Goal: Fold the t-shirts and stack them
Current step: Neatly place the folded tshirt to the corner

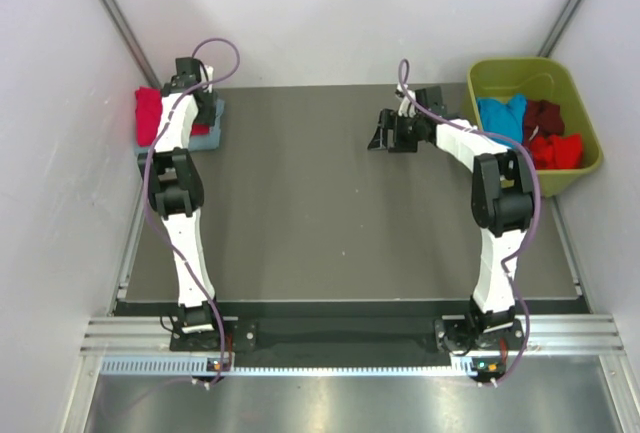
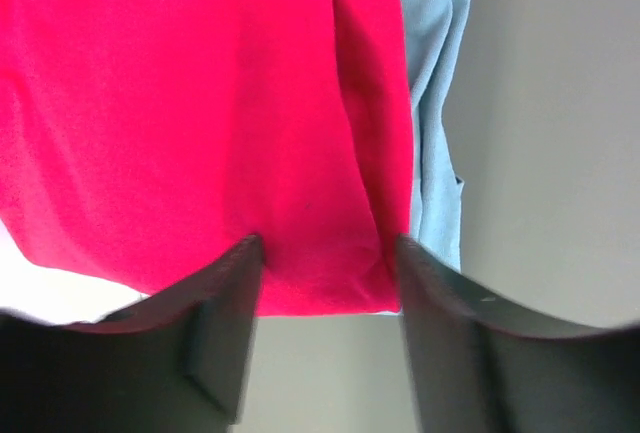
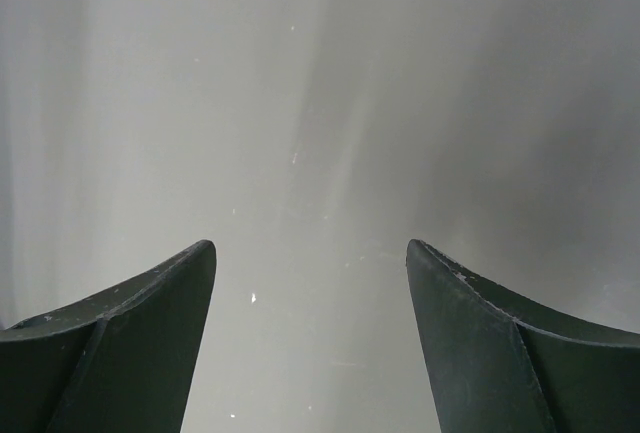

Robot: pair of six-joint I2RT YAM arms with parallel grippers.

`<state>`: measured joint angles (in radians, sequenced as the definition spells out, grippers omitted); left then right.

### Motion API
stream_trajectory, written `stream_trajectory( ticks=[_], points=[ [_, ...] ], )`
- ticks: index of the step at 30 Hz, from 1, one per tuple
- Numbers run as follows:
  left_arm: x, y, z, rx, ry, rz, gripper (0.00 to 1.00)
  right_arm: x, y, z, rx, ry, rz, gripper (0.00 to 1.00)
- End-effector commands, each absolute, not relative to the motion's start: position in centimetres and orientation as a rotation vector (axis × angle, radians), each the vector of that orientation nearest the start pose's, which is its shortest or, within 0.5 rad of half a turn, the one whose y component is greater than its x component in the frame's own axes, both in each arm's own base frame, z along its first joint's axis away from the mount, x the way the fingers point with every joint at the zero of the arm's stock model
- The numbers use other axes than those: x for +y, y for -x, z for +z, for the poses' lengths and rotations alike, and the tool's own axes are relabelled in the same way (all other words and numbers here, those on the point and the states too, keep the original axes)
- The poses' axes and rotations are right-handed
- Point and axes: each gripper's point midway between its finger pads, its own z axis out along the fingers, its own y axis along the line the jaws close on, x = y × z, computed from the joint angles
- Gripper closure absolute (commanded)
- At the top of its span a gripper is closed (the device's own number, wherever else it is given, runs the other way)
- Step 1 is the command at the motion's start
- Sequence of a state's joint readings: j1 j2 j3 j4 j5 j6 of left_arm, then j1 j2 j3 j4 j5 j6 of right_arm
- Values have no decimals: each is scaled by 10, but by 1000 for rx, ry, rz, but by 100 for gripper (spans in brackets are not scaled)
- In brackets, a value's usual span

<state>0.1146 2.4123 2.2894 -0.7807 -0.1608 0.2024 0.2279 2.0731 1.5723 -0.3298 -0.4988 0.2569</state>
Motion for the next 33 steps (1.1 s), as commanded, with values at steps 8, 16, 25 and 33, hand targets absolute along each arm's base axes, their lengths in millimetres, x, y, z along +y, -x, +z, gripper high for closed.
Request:
stream_trajectory(
  ticks=[8, 16, 25, 33],
  points=[
    [94, -580, 128, 2444, -38, 294, 89, 224, -489, 114, 2328, 262, 846, 22],
    [75, -564, 150, 2436, -64, 220, 100, 227, -490, 112, 2329, 266, 849, 22],
    [46, -544, 152, 2463, -106, 172, 100, 235, -492, 110, 2327, 274, 869, 22],
    [55, -537, 141, 2497, -90, 248, 100, 235, -491, 110, 2327, 278, 868, 22]
  ],
)
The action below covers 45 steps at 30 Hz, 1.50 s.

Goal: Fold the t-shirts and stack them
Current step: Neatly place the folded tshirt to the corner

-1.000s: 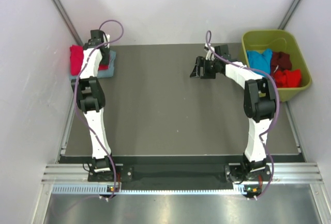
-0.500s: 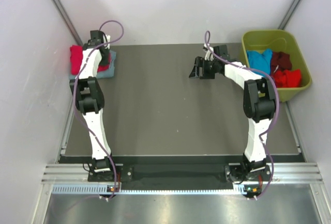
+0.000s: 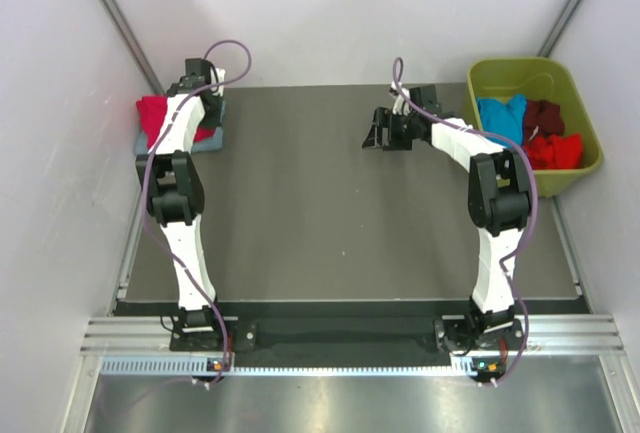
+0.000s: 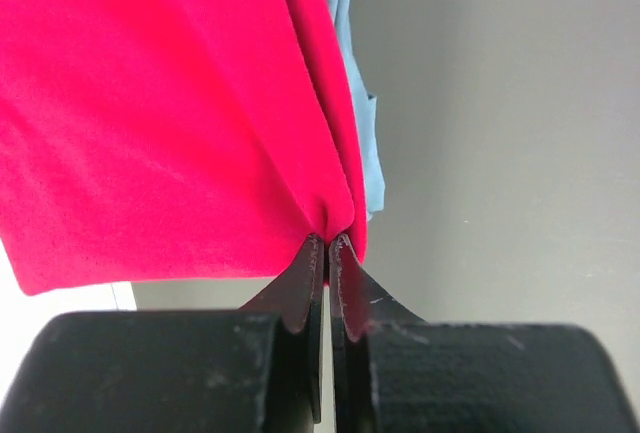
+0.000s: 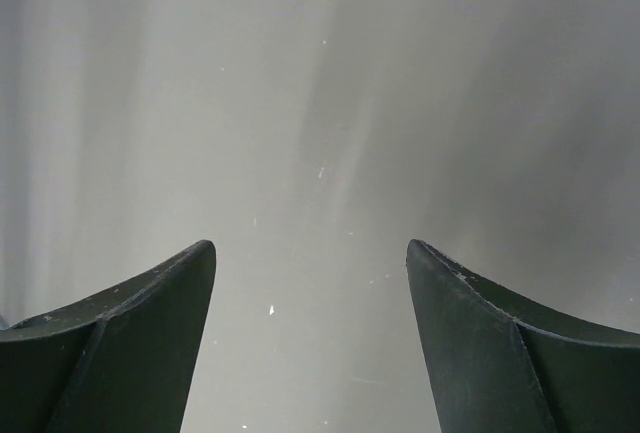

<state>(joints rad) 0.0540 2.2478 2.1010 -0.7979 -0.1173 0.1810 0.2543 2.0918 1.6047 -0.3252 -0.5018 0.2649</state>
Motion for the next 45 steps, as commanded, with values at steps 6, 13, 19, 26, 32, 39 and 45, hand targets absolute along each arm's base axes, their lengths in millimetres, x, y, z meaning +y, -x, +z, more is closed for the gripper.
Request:
stream_trajectory(
  ticks=[6, 13, 19, 26, 32, 39, 45],
  points=[
    [66, -540, 153, 2460, -33, 324, 49, 234, -491, 109, 2328, 281, 866, 22],
    [67, -561, 212, 2292, 49, 320, 31, 236, -491, 109, 2330, 284, 868, 22],
    [108, -570, 231, 2206, 218, 381, 28, 235, -493, 114, 2317, 292, 852, 22],
    [68, -574, 226, 2231, 107, 129, 37, 208, -505, 145, 2270, 257, 591, 14],
    [-19, -577, 257, 2164, -34, -147, 1, 107, -544, 233, 2015, -10, -106, 0],
    [-107, -576, 238, 2193, -138, -161, 1, 77, -517, 278, 1932, 69, -281, 0],
    [-130, -567, 237, 2195, -171, -97, 1, 70, -489, 292, 1921, 88, -282, 0]
  ],
)
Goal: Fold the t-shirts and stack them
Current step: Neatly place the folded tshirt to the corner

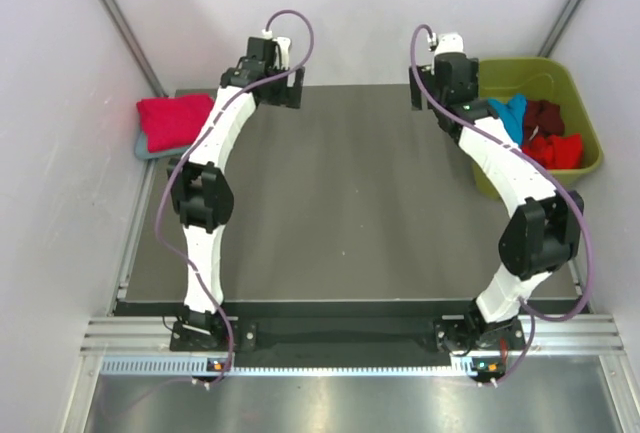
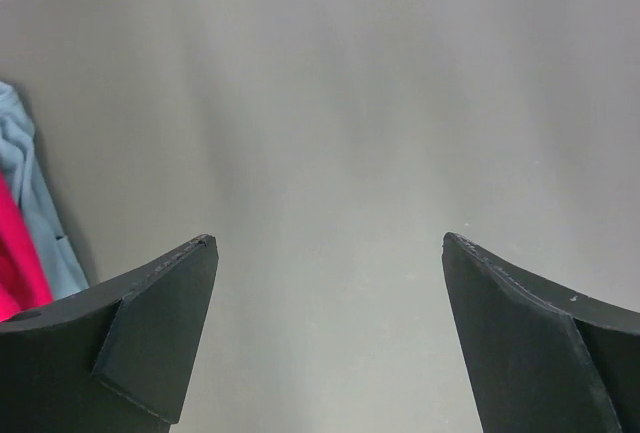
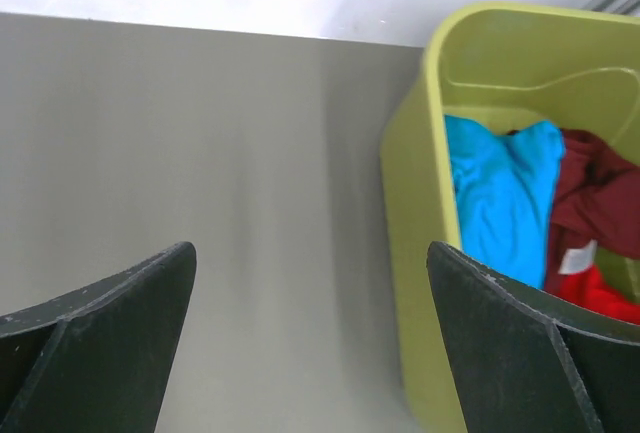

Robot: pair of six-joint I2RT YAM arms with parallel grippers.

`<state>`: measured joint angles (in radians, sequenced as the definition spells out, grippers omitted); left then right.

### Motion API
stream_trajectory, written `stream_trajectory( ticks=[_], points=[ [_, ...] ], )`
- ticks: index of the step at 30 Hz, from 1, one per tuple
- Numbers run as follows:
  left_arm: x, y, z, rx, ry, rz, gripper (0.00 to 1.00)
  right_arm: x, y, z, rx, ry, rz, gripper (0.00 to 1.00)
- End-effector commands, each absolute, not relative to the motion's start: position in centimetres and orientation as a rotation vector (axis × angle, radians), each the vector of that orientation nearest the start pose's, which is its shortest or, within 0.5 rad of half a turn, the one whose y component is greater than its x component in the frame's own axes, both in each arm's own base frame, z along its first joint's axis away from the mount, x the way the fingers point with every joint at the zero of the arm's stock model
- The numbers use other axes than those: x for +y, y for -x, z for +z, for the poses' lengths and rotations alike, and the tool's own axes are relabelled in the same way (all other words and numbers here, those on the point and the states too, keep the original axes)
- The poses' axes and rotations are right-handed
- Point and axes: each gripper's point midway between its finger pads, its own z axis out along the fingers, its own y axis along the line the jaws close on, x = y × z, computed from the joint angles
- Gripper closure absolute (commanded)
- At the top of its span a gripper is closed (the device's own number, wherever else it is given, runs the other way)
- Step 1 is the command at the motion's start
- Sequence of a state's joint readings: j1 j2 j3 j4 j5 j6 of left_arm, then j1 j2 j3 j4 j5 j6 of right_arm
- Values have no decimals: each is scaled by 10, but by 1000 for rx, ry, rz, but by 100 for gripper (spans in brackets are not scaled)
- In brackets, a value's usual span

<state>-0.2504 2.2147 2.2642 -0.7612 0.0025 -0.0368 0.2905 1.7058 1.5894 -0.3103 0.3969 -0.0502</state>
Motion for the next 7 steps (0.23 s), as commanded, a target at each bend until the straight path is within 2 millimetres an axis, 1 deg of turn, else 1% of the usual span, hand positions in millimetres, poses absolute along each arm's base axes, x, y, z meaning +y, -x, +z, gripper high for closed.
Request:
stream_trajectory(
  ticks=[1, 3, 7],
  points=[
    [-133, -567, 238, 2193, -173, -114, 1, 70, -487, 293, 1917, 101, -287, 0],
    [-134, -567, 239, 2192, -155, -130, 1, 68, -483, 302, 1896, 105, -293, 0],
    [-140, -563, 243, 2184, -165, -163, 1, 66, -480, 309, 1874, 88, -294, 0]
  ],
)
